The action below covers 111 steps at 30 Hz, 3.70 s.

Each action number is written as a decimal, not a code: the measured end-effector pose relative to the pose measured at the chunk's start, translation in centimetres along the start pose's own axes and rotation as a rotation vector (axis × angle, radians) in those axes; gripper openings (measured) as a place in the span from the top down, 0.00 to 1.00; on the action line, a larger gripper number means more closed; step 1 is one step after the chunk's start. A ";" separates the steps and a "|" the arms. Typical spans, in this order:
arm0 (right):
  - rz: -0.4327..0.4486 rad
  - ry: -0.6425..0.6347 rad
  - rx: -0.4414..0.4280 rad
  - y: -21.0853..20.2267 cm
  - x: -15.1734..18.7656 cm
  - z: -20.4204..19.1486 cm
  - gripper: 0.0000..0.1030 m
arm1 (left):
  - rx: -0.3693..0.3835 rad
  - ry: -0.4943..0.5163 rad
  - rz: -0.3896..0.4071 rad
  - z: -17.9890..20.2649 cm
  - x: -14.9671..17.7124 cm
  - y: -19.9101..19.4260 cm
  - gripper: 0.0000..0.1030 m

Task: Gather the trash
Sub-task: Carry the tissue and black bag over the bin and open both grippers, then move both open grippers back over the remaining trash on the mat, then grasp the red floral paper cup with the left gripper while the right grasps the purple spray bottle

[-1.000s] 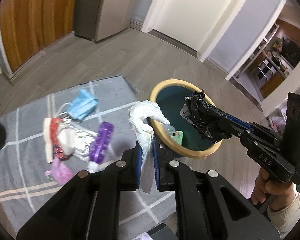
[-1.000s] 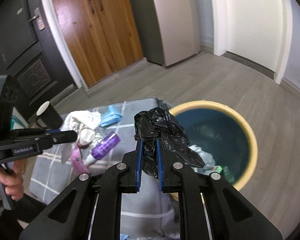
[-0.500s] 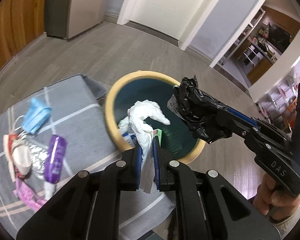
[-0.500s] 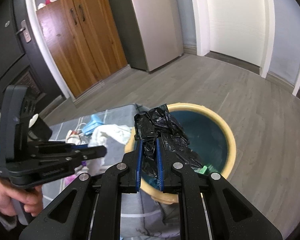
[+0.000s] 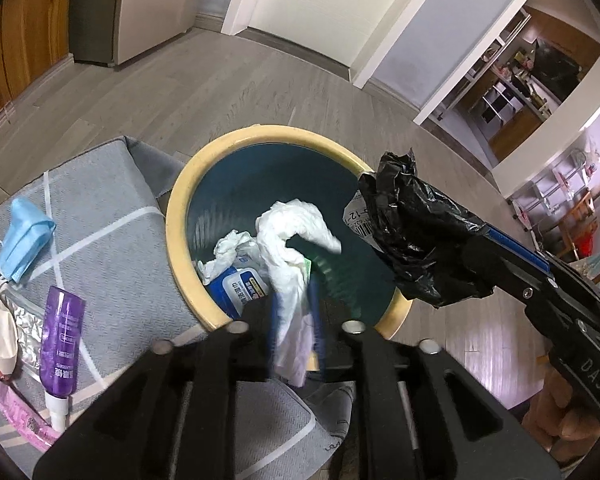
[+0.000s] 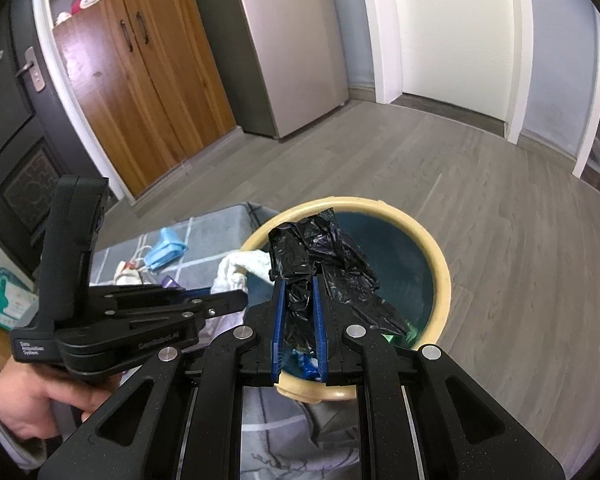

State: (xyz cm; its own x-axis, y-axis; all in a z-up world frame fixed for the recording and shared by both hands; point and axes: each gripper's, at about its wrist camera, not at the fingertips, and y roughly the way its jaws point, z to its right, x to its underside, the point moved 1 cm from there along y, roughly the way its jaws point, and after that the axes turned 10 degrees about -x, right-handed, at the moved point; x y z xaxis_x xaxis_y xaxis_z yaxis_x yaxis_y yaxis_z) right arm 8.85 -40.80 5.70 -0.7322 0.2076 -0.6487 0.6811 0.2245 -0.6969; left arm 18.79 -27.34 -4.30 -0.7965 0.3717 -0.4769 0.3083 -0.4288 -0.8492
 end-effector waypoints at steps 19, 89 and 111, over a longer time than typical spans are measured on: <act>-0.073 0.003 0.014 2.4 0.3 0.4 0.86 | -0.090 -0.086 0.053 -4.7 0.3 -4.6 0.37; -0.303 -0.063 -0.175 16.0 2.0 -15.5 0.37 | -0.384 -0.244 0.202 -20.4 6.1 -17.8 0.92; -0.387 -0.074 -0.008 23.4 4.6 -16.6 0.29 | -0.284 -0.222 0.220 -19.6 7.1 -19.9 0.92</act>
State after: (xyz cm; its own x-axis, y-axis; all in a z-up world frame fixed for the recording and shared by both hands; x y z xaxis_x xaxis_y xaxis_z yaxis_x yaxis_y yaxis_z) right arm 21.43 -18.79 -8.53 -0.9327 0.0375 -0.3587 0.3544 0.2802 -0.8921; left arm 17.19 -0.02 4.73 -0.7788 0.0973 -0.6196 0.5899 -0.2222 -0.7763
